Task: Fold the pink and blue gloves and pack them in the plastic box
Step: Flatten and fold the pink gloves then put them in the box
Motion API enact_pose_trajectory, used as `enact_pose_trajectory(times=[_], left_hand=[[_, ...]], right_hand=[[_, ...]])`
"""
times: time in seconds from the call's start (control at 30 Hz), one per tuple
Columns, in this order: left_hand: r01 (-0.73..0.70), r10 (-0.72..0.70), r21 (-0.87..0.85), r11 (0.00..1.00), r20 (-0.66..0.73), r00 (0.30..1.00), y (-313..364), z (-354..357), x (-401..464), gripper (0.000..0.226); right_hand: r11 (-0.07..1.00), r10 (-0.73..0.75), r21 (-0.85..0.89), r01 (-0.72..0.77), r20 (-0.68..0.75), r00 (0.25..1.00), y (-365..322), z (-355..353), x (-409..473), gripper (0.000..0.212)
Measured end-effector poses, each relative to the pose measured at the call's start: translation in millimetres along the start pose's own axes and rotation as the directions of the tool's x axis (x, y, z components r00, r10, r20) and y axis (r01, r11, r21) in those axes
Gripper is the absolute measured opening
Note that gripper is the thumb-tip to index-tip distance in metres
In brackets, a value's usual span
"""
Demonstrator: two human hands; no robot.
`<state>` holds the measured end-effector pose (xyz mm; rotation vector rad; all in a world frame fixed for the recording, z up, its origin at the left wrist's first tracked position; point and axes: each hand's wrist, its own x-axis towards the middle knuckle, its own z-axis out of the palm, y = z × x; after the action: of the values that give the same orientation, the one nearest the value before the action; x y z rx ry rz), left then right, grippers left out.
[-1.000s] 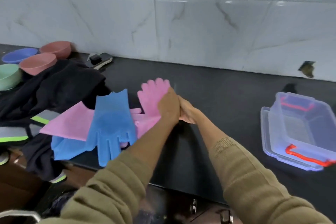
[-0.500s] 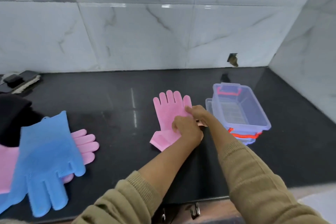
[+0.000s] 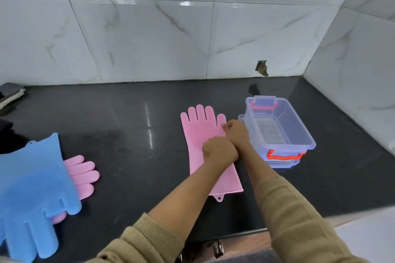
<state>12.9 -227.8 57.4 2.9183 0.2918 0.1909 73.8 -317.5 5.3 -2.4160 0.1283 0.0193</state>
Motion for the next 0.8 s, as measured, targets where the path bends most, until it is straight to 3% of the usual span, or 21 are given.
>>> enact_pose_trajectory(times=[0.07, 0.13, 0.2, 0.27, 0.4, 0.6, 0.8], left_hand=[[0.149, -0.139, -0.075, 0.986, 0.12, 0.983, -8.9, 0.8, 1.7, 0.025], [0.365, -0.326, -0.177, 0.914, 0.213, 0.921, -33.6, 0.5, 10.1, 0.035], [0.485, -0.392, -0.295, 0.823, 0.322, 0.862, -55.8, 5.0, 17.1, 0.037], [0.536, -0.4, -0.408, 0.739, 0.374, 0.837, -63.9, 7.9, 19.2, 0.032], [0.587, -0.485, -0.493, 0.642, 0.332, 0.809, -70.9, 7.2, 15.1, 0.025], [0.677, -0.611, -0.449, 0.582, 0.308, 0.729, -118.8, -2.4, 22.7, 0.032], [0.752, -0.709, -0.419, 0.509, 0.292, 0.642, -174.0, -12.9, 17.5, 0.027]], right_hand=[[1.0, 0.003, 0.011, -0.003, 0.005, 1.0, 0.0, -2.7, 0.5, 0.027], [0.999, 0.014, 0.038, -0.014, 0.012, 1.0, 0.5, -4.2, 0.8, 0.026], [0.997, 0.026, 0.075, -0.027, 0.018, 1.0, 0.5, -3.5, 0.8, 0.028], [0.994, 0.04, 0.102, -0.04, 0.01, 0.999, -0.4, -2.1, 1.2, 0.028], [0.948, 0.097, 0.298, -0.111, 0.062, 0.993, -2.3, 4.7, 0.4, 0.027], [0.871, 0.121, 0.443, -0.211, 0.222, 0.967, -30.5, 31.1, -12.7, 0.027], [0.901, 0.027, 0.409, -0.145, 0.281, 0.959, -73.8, 72.9, -24.5, 0.021]])
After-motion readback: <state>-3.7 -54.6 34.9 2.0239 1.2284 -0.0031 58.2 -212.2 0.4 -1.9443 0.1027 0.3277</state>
